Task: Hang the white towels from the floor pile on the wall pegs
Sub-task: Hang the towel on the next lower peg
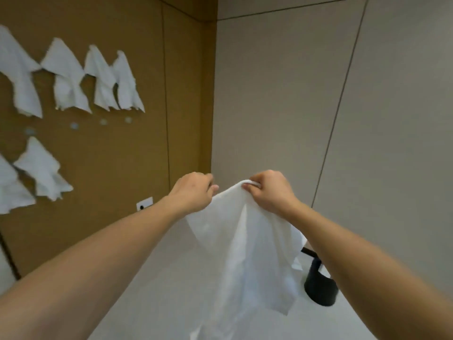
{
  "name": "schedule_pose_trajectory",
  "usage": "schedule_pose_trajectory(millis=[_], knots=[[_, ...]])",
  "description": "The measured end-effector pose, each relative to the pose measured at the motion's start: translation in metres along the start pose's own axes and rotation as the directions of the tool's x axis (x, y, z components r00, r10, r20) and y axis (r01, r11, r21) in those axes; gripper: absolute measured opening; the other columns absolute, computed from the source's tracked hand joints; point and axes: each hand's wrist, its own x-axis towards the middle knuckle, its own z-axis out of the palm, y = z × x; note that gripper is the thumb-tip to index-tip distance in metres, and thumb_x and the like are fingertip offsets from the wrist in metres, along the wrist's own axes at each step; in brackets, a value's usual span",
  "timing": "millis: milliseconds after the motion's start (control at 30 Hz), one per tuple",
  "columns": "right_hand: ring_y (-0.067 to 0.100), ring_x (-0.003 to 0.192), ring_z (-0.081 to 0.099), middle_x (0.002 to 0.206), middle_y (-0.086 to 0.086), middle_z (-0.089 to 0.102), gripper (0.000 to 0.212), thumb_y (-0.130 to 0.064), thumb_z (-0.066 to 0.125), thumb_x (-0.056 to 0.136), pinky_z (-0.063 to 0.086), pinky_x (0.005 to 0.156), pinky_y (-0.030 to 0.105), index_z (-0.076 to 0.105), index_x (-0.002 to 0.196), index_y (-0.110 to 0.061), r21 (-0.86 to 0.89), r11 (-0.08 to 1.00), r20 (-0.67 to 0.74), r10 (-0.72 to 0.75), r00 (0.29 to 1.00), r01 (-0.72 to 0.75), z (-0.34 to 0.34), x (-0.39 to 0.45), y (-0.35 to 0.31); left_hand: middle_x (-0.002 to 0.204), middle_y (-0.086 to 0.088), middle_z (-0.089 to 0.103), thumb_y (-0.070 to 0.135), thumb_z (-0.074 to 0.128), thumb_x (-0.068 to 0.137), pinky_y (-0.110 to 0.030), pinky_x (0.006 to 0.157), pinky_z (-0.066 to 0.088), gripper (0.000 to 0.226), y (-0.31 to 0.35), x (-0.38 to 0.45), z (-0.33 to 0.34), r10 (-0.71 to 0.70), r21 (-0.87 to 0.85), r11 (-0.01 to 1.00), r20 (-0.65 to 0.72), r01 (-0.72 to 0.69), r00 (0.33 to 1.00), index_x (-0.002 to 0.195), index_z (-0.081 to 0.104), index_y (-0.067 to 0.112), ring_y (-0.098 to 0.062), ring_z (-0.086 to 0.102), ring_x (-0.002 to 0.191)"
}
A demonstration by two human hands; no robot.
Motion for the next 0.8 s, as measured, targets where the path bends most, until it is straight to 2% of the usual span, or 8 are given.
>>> schedule_pose_trajectory(millis=[200, 267, 333, 467, 533, 600, 733, 800], knots=[[0.014, 0.067, 0.056, 0.066, -0.010, 0.056, 0.026, -0.043, 0.059, 0.093, 0.033, 0.054, 0.023, 0.069, 0.080, -0.023, 0.112, 0.976, 0.064, -0.193, 0.979, 0.185, 0.069, 0.147, -0.013, 0.092, 0.003, 0.059, 0.044, 0.041, 0.100, -0.040, 0.074, 0.052, 0.027, -0.086, 0.077, 0.004, -0.240, 0.035, 0.970, -0.029, 0.241, 0.970, 0.096, 0.057, 0.023, -0.017, 0.055, 0.082], [0.005, 0.064, 0.055, 0.070, -0.011, 0.060, 0.025, -0.043, 0.061, 0.093, 0.035, 0.051, 0.020, 0.073, 0.087, -0.023, 0.163, 0.960, 0.084, -0.242, 0.967, 0.227, 0.096, 0.188, -0.018, 0.093, 0.006, 0.058, 0.045, 0.041, 0.100, -0.038, 0.073, 0.052, 0.026, -0.111, 0.095, 0.008, -0.293, 0.020, 0.956, -0.041, 0.294, 0.955, 0.100, 0.057, 0.025, -0.014, 0.055, 0.082], [0.006, 0.065, 0.057, 0.072, -0.013, 0.062, 0.027, -0.045, 0.061, 0.093, 0.041, 0.053, 0.020, 0.074, 0.092, -0.022, 0.196, 0.948, 0.113, -0.275, 0.955, 0.250, 0.124, 0.223, -0.023, 0.094, 0.008, 0.056, 0.046, 0.042, 0.099, -0.032, 0.070, 0.049, 0.025, -0.136, 0.108, 0.017, -0.322, 0.030, 0.946, -0.019, 0.322, 0.947, 0.103, 0.057, 0.026, -0.012, 0.054, 0.083], [0.002, 0.062, 0.053, 0.072, -0.020, 0.055, 0.027, -0.046, 0.063, 0.092, 0.033, 0.049, 0.015, 0.074, 0.099, -0.023, 0.271, 0.928, 0.133, -0.301, 0.944, 0.257, 0.180, 0.287, -0.040, 0.099, 0.009, 0.058, 0.054, 0.046, 0.095, -0.031, 0.073, 0.049, 0.030, -0.191, 0.135, 0.038, -0.384, 0.001, 0.923, 0.014, 0.384, 0.923, 0.106, 0.059, 0.028, -0.011, 0.055, 0.087], [0.003, 0.061, 0.055, 0.071, -0.021, 0.056, 0.024, -0.046, 0.064, 0.091, 0.033, 0.048, 0.014, 0.074, 0.096, -0.025, 0.296, 0.917, 0.144, -0.321, 0.936, 0.268, 0.209, 0.317, -0.052, 0.102, 0.012, 0.058, 0.063, 0.046, 0.088, -0.032, 0.079, 0.050, 0.043, -0.214, 0.150, 0.052, -0.392, -0.059, 0.918, 0.008, 0.392, 0.920, 0.110, 0.060, 0.029, -0.010, 0.056, 0.093], [0.005, 0.059, 0.057, 0.064, -0.020, 0.055, 0.022, -0.046, 0.065, 0.090, 0.034, 0.047, 0.016, 0.070, 0.079, -0.028, 0.310, 0.905, 0.159, -0.350, 0.923, 0.291, 0.238, 0.346, -0.067, 0.102, 0.015, 0.058, 0.066, 0.047, 0.082, -0.031, 0.078, 0.050, 0.047, -0.235, 0.166, 0.069, -0.391, -0.124, 0.913, 0.002, 0.389, 0.920, 0.111, 0.059, 0.031, -0.008, 0.056, 0.092], [0.014, 0.058, 0.057, 0.059, -0.007, 0.058, 0.034, -0.045, 0.062, 0.090, 0.049, 0.051, 0.032, 0.060, 0.063, -0.024, 0.257, 0.893, 0.203, -0.423, 0.883, 0.369, 0.298, 0.409, -0.107, 0.075, 0.013, 0.057, 0.050, 0.053, 0.080, -0.029, 0.053, 0.041, 0.015, -0.298, 0.202, 0.098, -0.409, -0.149, 0.904, -0.029, 0.401, 0.912, 0.078, 0.050, 0.036, -0.011, 0.056, 0.068], [0.017, 0.058, 0.055, 0.056, -0.006, 0.055, 0.037, -0.043, 0.061, 0.089, 0.040, 0.047, 0.030, 0.056, 0.059, -0.022, 0.267, 0.879, 0.218, -0.455, 0.863, 0.396, 0.326, 0.446, -0.130, 0.070, 0.010, 0.059, 0.046, 0.051, 0.085, -0.027, 0.051, 0.036, 0.020, -0.343, 0.223, 0.101, -0.451, -0.128, 0.888, -0.060, 0.441, 0.891, 0.071, 0.048, 0.032, -0.014, 0.057, 0.064]])
